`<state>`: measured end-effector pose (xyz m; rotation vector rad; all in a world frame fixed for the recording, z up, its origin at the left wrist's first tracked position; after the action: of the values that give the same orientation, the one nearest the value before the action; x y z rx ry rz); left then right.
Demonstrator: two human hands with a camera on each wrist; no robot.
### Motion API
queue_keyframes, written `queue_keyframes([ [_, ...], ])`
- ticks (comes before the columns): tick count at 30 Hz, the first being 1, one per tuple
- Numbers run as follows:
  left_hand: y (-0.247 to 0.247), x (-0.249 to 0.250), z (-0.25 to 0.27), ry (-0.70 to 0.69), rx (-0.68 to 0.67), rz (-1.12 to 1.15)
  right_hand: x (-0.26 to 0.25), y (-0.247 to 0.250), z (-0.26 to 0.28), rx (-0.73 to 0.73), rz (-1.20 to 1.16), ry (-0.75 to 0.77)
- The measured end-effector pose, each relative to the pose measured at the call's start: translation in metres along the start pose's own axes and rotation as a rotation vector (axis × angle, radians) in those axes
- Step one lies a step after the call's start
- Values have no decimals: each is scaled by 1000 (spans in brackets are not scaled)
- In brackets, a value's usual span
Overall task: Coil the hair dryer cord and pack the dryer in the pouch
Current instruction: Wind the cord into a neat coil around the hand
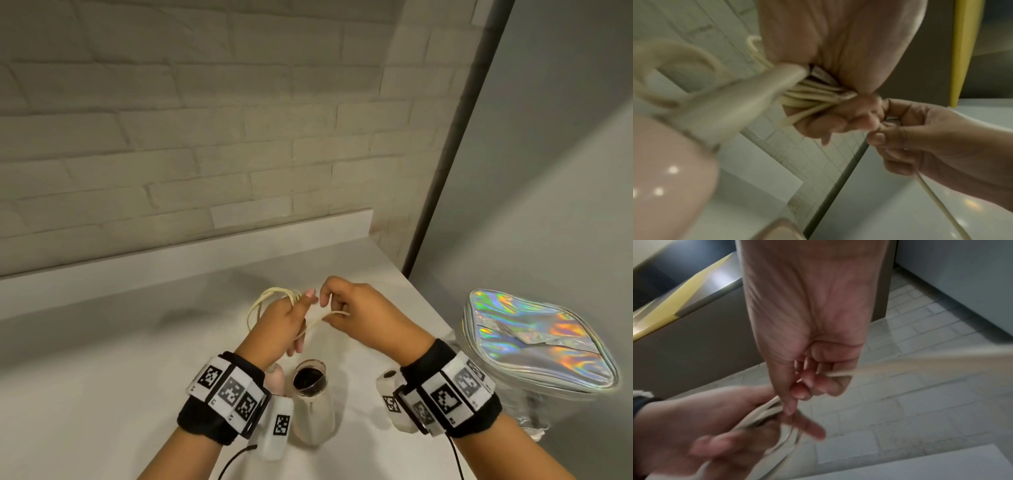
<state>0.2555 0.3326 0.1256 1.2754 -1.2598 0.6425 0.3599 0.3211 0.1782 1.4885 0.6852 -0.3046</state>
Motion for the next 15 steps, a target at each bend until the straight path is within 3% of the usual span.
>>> queue_keyframes([
  [5, -5, 7, 14, -70, -173, 129, 25, 39, -6, 182, -63, -68],
  [8, -12, 9, 23, -83, -286, 342, 40, 54, -12, 247, -279, -172],
  [10, -15, 15, 27, -98, -295, 574, 32, 43, -15, 98, -441, -149],
  [15, -28, 28, 24, -79, -294, 1089, 1, -20, 6, -493, -560, -81],
])
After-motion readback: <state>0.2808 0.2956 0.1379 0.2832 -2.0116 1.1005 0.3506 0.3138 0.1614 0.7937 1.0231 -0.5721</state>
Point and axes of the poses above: each hand's wrist, its own z-axis away from the middle knuckle, its own y-axis out of the back of the hand, x = y × z, the point moved 9 cm from there along -z, towards the middle knuckle, and after that the axes turned 15 degrees about -y, right-handed, at the moved point
